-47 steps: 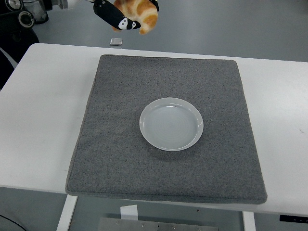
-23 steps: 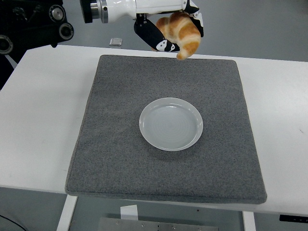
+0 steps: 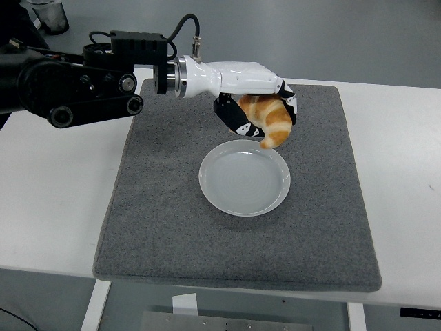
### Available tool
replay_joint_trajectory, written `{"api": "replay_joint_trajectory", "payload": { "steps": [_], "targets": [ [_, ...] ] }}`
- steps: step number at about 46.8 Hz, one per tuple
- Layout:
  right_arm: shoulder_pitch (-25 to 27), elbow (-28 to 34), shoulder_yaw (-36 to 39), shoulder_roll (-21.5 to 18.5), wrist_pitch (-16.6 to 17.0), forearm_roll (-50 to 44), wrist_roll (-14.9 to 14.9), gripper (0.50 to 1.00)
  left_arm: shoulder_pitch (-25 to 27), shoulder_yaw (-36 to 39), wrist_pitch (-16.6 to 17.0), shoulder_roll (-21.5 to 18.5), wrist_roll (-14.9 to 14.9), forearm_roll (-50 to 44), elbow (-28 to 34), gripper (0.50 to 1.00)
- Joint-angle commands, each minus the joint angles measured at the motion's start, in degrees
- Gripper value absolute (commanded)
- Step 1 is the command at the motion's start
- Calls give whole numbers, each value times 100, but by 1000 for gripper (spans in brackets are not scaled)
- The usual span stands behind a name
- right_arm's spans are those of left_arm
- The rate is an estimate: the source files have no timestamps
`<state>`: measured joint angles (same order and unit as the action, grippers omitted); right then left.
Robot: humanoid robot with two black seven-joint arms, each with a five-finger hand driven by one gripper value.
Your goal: Place the bread on the plate
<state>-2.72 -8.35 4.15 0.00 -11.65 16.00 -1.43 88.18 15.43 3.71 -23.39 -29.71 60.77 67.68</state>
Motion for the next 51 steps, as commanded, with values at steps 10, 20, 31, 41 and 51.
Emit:
{"api": "replay_joint_trajectory", "payload": {
  "steps": [10,20,31,41,51],
  "targets": [
    [0,0,7,0,-4,0,2,952,-609,30,7,318,0,331,-431,500],
    [0,0,7,0,-3,0,2,952,-1048,109,174,502,0,664,-712,500],
    [0,0,7,0,5,0,2,952,-1330,109,209,573,9,717,-853,500],
    [0,0,-1,0,5,0,-6,952,-1426,206,279,704,35,788,-1002,500],
    [0,0,7,0,-3,0,-6,954,-1523,303,323,792,35,814,-1116,500]
  ]
}}
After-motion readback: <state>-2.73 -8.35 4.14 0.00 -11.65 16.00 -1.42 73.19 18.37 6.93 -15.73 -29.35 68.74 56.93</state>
